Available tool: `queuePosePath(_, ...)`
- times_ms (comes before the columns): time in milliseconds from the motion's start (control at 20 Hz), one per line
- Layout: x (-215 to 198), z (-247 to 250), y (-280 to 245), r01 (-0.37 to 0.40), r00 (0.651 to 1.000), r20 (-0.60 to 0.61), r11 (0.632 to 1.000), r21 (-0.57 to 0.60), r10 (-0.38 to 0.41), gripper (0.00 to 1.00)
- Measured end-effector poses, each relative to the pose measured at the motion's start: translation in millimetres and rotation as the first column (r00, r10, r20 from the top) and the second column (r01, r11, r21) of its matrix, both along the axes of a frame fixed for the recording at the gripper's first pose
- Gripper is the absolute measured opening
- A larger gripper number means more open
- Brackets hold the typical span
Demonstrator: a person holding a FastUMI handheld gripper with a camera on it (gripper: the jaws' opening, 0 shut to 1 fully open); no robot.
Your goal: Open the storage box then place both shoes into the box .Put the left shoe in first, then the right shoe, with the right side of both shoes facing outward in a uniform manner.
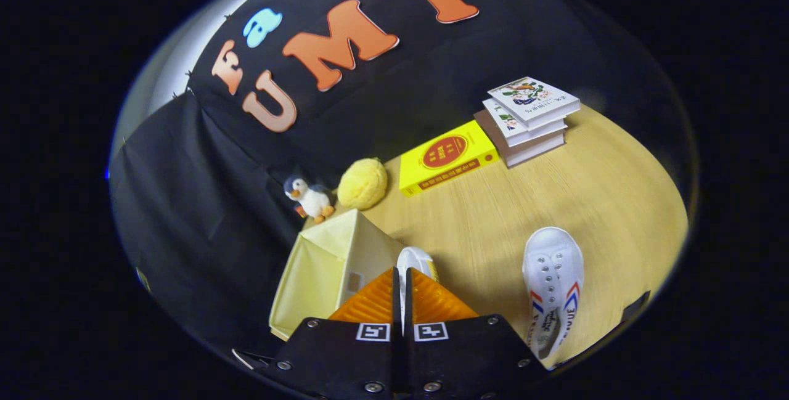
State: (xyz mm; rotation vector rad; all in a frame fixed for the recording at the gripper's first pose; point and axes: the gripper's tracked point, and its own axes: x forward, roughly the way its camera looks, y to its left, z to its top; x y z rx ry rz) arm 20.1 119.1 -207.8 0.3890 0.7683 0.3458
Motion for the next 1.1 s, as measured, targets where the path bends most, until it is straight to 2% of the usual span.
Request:
queuePosePath(100, 10, -10, -19, 0.055, 0.998, 0.044, 0.995, -0.086, -0.051, 0.00)
queuePosePath(200, 3, -31, -38, 0.070, 0.997, -0.006, 0.984, -0.161, -0.072, 0.01)
queuePosePath(250, 1, -41, -40, 0.054, 0.998, -0.031, 0.983, -0.178, -0.060, 0.17)
queuePosePath(300, -2, -52, -43, 0.034, 0.997, -0.062, 0.978, -0.206, -0.048, 0.24)
queuePosePath(350, -7, -65, -44, -0.005, 0.994, -0.104, 0.973, -0.232, -0.020, 0.36)
queuePosePath(450, -9, -86, -48, -0.062, 0.988, -0.155, 0.954, -0.292, 0.017, 0.43)
queuePosePath(600, -8, -114, -44, -0.132, 0.971, -0.234, 0.938, -0.321, 0.057, 0.46)
queuePosePath(700, -11, -129, -41, -0.203, 0.952, -0.287, 0.919, -0.338, 0.104, 0.52)
queuePosePath(900, -2, -152, -37, -0.292, 0.922, -0.351, 0.892, -0.345, 0.166, 0.54)
queuePosePath(1000, -2, -157, -32, -0.331, 0.894, -0.405, 0.891, -0.310, 0.191, 0.53)
queuePosePath(1100, -3, -157, -30, -0.382, 0.866, -0.448, 0.872, -0.305, 0.223, 0.53)
